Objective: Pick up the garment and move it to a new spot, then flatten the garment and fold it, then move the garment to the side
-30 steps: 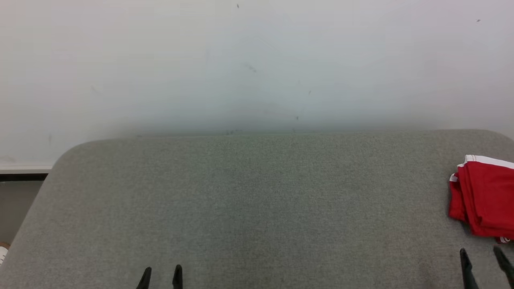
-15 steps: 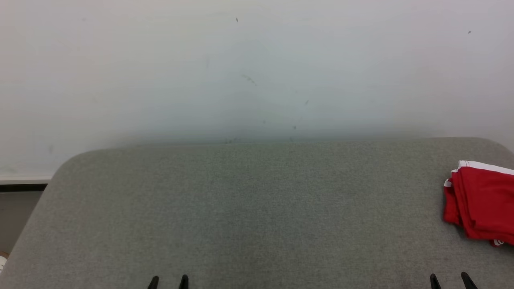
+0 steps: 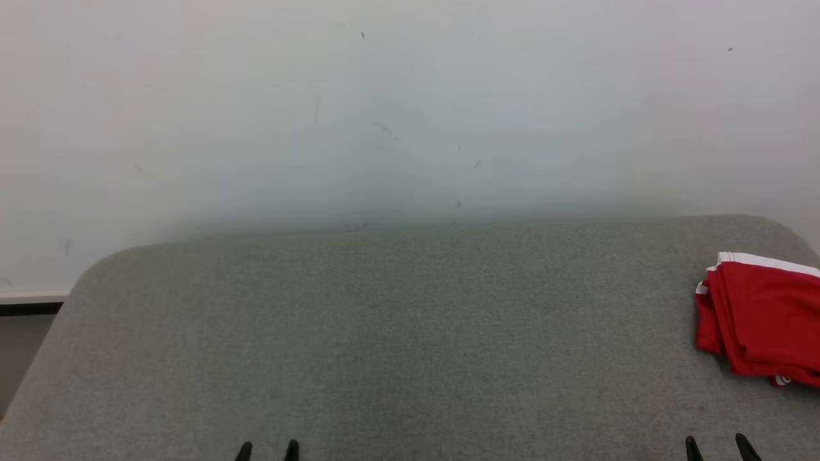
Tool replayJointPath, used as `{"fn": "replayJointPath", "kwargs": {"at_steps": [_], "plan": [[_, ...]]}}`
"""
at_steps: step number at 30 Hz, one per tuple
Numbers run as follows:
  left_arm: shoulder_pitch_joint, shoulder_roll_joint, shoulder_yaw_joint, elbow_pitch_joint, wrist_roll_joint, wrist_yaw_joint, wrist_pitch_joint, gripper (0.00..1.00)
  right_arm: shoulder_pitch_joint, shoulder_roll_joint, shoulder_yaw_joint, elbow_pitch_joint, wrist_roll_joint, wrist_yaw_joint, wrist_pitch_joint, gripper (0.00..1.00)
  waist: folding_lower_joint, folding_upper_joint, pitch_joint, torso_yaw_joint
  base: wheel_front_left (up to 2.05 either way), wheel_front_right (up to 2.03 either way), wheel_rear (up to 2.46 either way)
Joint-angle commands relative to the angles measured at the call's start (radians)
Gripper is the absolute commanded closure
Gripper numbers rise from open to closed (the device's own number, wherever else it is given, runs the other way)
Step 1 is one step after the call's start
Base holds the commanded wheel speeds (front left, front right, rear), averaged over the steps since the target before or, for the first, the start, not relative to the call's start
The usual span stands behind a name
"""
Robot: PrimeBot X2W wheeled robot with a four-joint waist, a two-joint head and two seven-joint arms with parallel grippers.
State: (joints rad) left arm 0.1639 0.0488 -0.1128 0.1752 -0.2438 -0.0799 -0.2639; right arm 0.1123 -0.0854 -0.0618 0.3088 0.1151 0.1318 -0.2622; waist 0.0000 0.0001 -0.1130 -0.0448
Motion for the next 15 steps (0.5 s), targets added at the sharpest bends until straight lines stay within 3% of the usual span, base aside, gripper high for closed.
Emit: {"fn": "replayJointPath", "kwargs": {"at_steps": [1, 6, 7, 11, 15], "plan": [[-0.001, 0.004, 0.001, 0.001, -0.004, -0.001, 0.0, 0.0, 0.017, 0.001, -0.003, -0.003, -0.005, -0.003, -0.003, 0.0, 0.0, -0.0001, 0.0, 0.001, 0.0, 0.0, 0.0], [-0.005, 0.004, -0.006, -0.003, 0.008, -0.005, 0.0, 0.0, 0.016, 0.003, 0.003, -0.006, -0.006, -0.003, -0.003, 0.0, 0.0, -0.0001, 0.0, 0.003, 0.0, 0.0, 0.0], [0.001, 0.0, -0.007, 0.001, 0.004, -0.003, 0.0, 1.0, 0.009, 0.002, 0.004, 0.0, -0.001, 0.0, 0.0, 1.0, 0.0, -0.0001, 0.0, 0.003, 0.0, 0.0, 0.0], [0.015, -0.003, -0.013, 0.037, 0.002, -0.003, 0.0, 1.0, 0.016, 0.013, 0.006, 0.036, 0.001, 0.0, 0.007, 1.0, 0.0, -0.0001, 0.0, 0.003, 0.0, 0.0, 0.0], [-0.001, -0.002, -0.001, 0.04, -0.074, -0.006, 0.02, 1.0, -0.006, 0.014, -0.007, 0.039, 0.08, 0.0, 0.035, 1.0, 0.0, -0.0001, 0.003, 0.004, 0.0, 0.0, 0.0]]}}
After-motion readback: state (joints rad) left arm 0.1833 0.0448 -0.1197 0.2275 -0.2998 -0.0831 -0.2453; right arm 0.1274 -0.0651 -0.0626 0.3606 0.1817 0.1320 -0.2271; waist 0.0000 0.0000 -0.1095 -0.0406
